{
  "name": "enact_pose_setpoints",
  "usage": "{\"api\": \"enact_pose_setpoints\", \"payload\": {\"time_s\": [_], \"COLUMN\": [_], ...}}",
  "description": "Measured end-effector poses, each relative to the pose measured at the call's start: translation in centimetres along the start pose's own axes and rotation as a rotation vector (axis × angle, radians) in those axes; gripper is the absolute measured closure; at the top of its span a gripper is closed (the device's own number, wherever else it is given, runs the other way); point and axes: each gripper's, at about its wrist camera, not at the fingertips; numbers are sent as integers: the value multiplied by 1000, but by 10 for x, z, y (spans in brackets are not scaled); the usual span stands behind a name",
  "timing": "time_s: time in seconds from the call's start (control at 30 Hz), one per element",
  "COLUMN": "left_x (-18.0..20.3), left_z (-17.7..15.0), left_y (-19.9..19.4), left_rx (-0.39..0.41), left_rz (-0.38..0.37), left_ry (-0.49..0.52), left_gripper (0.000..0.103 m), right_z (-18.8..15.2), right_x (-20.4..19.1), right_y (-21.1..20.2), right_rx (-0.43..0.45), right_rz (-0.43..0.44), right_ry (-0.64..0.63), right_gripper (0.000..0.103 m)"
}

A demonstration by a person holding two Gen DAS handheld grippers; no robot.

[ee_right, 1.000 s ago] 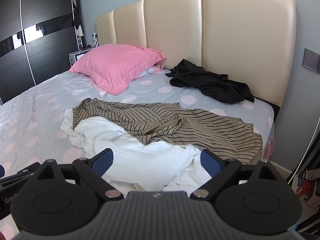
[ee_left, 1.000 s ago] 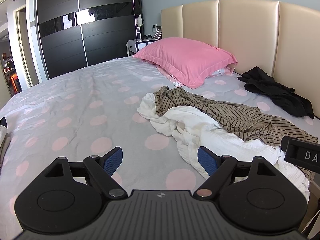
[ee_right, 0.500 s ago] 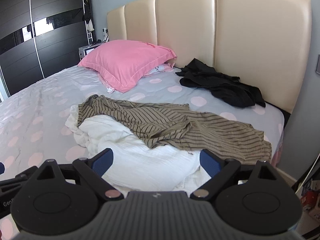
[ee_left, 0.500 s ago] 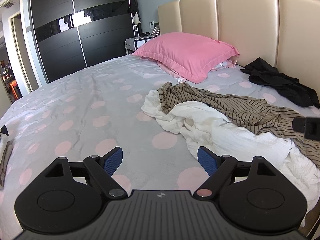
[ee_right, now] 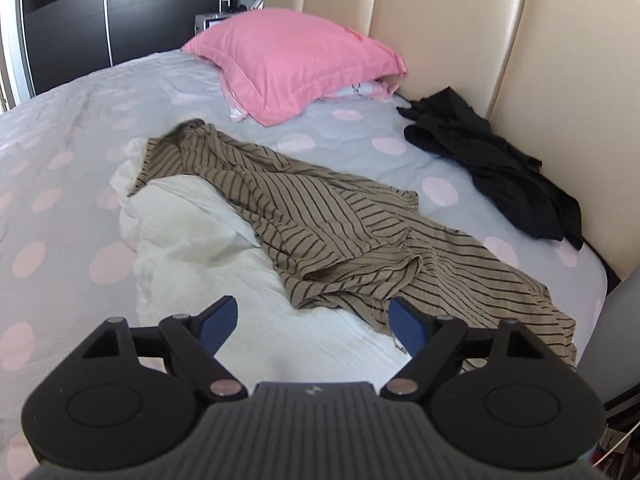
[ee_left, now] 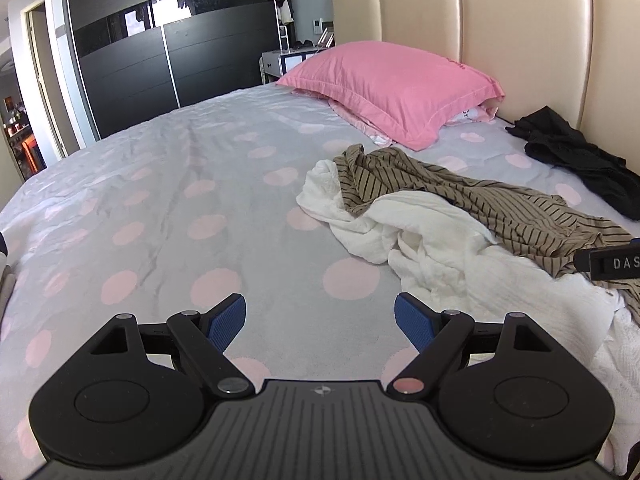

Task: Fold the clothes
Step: 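Move both tools toward the brown striped garment on the bed, then grasp the striped garment with the right gripper while the left gripper grasps another edge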

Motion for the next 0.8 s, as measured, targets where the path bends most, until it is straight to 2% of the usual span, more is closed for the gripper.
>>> {"api": "enact_pose_setpoints", "payload": {"time_s": [0.23, 0.33, 0.43, 0.5, 0.53, 0.57, 0.6, 0.63, 0.7, 0.8], "left_x": [14, 18, 21, 21, 21, 20, 20, 19, 17, 16], "left_z": [0, -1, -3, -4, -5, -5, -5, -5, -6, -7], "left_y": [37, 50, 59, 62, 63, 63, 64, 63, 59, 52], "left_rx": [-64, -93, -112, -119, -122, -125, -128, -127, -124, -122], "left_rz": [-4, -7, -9, -7, -5, -6, -7, -7, -6, -12], "left_ry": [41, 50, 59, 64, 62, 60, 58, 57, 60, 68], "left_gripper": [21, 21, 21, 21, 21, 21, 21, 21, 21, 21], "right_z": [11, 12, 14, 13, 13, 13, 13, 13, 16, 19], "right_x": [5, 8, 11, 13, 13, 12, 11, 10, 11, 9], "right_y": [52, 74, 92, 103, 106, 106, 105, 105, 97, 79], "right_rx": [-44, -58, -78, -96, -97, -92, -87, -82, -61, -26], "right_rz": [-22, -44, -60, -71, -74, -83, -93, -102, -89, -48], "right_ry": [-12, -31, -37, -40, -46, -59, -73, -87, -82, -84], "right_gripper": [20, 24, 36, 51, 55, 66, 82, 88, 94, 96]}}
Point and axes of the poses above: each gripper's, at about its wrist camera, not at the fingertips, and y roughly the way its jaws point, x to its right, z to its top, and after that the axes turned 8 degrees about z, right-handed
